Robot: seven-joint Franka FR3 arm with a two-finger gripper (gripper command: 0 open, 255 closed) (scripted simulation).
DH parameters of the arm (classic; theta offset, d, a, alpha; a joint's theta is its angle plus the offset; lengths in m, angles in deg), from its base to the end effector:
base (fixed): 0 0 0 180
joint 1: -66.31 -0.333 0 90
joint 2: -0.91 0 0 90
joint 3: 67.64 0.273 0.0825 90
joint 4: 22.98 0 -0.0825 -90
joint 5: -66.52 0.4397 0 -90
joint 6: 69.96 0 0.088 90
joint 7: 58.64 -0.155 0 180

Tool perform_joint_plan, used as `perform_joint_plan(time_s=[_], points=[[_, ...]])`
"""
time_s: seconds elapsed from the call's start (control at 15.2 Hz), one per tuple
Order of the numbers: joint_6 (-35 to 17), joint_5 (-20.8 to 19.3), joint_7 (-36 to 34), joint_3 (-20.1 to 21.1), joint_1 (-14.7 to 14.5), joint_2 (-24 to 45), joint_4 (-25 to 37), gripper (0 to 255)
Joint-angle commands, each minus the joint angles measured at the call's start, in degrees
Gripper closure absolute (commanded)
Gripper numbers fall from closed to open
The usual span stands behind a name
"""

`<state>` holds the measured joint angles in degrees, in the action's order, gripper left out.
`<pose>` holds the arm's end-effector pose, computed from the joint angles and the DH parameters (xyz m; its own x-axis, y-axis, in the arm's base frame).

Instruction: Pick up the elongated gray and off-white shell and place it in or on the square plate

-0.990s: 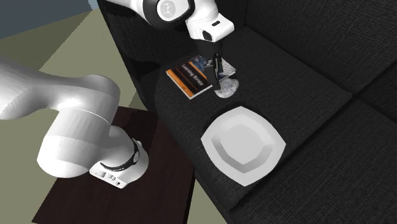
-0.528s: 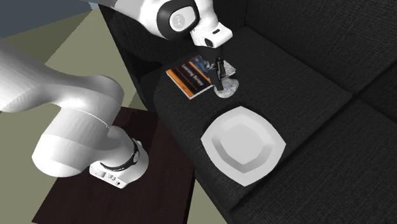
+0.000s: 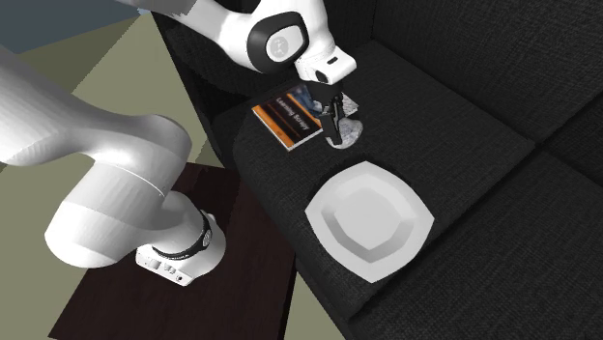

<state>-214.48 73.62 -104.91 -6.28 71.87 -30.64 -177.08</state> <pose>0.3321 0.3302 0.2184 0.9239 0.0580 0.3782 -0.0023 -0.9876 0.1570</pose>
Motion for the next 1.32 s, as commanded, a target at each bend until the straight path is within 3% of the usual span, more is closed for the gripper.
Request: perform_joint_plan(time_s=[0.0, 0.2, 0.26, 0.86, 1.25], points=[[-0.1, 0.0, 0.0, 0.1, 0.1, 0.1, -0.1, 0], [-0.1, 0.0, 0.0, 0.1, 0.1, 0.1, -0.1, 0], [0.0, 0.0, 0.0, 0.1, 0.0, 0.1, -0.1, 255], [-0.1, -0.1, -0.1, 0.1, 0.0, 0.1, -0.1, 255], [5.4, 1.1, 2.6, -4.8, -3.6, -3.0, 1.8, 255]])
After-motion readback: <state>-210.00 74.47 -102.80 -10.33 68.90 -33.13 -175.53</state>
